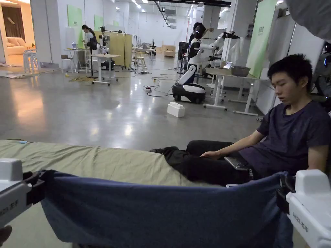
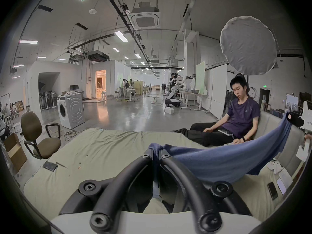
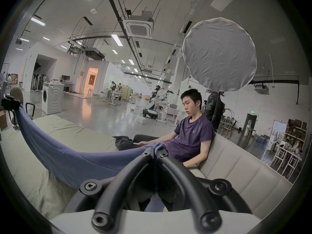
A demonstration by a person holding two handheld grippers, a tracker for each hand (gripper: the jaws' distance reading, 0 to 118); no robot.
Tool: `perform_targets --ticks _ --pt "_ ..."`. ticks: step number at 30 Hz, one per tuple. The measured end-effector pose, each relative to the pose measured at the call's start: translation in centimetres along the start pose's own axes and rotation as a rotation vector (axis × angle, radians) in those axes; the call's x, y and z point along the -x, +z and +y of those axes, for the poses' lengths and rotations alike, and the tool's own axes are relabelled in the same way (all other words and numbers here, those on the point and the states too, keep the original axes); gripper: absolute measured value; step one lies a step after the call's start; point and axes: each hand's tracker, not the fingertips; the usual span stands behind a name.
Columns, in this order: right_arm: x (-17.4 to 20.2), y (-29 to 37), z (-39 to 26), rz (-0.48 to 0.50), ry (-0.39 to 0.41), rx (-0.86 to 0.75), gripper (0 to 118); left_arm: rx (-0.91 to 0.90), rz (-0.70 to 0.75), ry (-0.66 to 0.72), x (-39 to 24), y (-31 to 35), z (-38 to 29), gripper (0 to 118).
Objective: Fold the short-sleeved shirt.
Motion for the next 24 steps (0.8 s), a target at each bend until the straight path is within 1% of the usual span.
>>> perform_targets --ticks 1,2,3,7,8,10,12,14,15,16,19,20,21,22,23,24 --pt "0.4 0.7 -0.9 -0.011 0.002 0.033 3 0.004 -0.001 0.007 0.1 0.6 -0.9 6" --pt "1.0 1.9 -1.8 -0.029 0.036 0.025 3 0.017 -0.009 0.01 0.2 1.5 -2.2 6" --pt "1.4 2.9 -3.1 -0.019 0.014 0.044 3 0.038 0.001 0.014 0.1 2.3 -3.5 6" --pt "2.7 5.9 -7.4 -0.002 0.046 0.148 3 0.136 0.002 -0.038 -0.1 4.8 -8.2 6" --pt "3.0 6.8 -8.5 0.0 0.038 0.17 3 0.172 0.005 -0.045 -0.1 5.3 -9.4 6" --pt "3.4 8.0 -10.5 0.019 0.032 0.236 3 0.22 -0.009 -0.017 0.2 6.1 -11.6 6" --pt "4.1 9.2 -12.6 0.025 0.05 0.293 3 0.278 -0.009 0.011 0.5 6.7 -13.7 6" --pt "4.7 10.0 -14.7 0.05 0.047 0.361 3 0.312 0.0 0.0 0.6 7.1 -15.7 6" --pt "5.0 10.2 -15.6 0.061 0.072 0.374 3 0.343 -0.002 -0.004 1.1 6.7 -17.0 6" --pt "5.3 10.3 -16.4 0.071 0.077 0.406 3 0.372 0.0 -0.004 1.3 6.6 -17.8 6" --pt "5.7 10.4 -19.1 0.109 0.05 0.517 3 0.451 -0.007 -0.009 1.5 6.6 -20.3 5" --pt "5.9 10.4 -19.6 0.108 0.067 0.523 3 0.473 -0.001 -0.01 1.5 6.4 -21.0 5" --pt "6.2 10.5 -20.2 0.124 0.078 0.576 3 0.505 -0.001 -0.02 1.6 6.3 -21.7 5" --pt "6.3 10.5 -20.6 0.121 0.094 0.578 3 0.53 -0.002 -0.029 1.7 6.1 -22.2 5" --pt "6.6 10.5 -20.9 0.134 0.122 0.615 3 0.558 -0.001 -0.033 1.6 6.2 -22.7 5" --pt "6.8 10.4 -21.2 0.14 0.127 0.644 3 0.578 0.0 -0.038 1.6 6.2 -23.1 5"
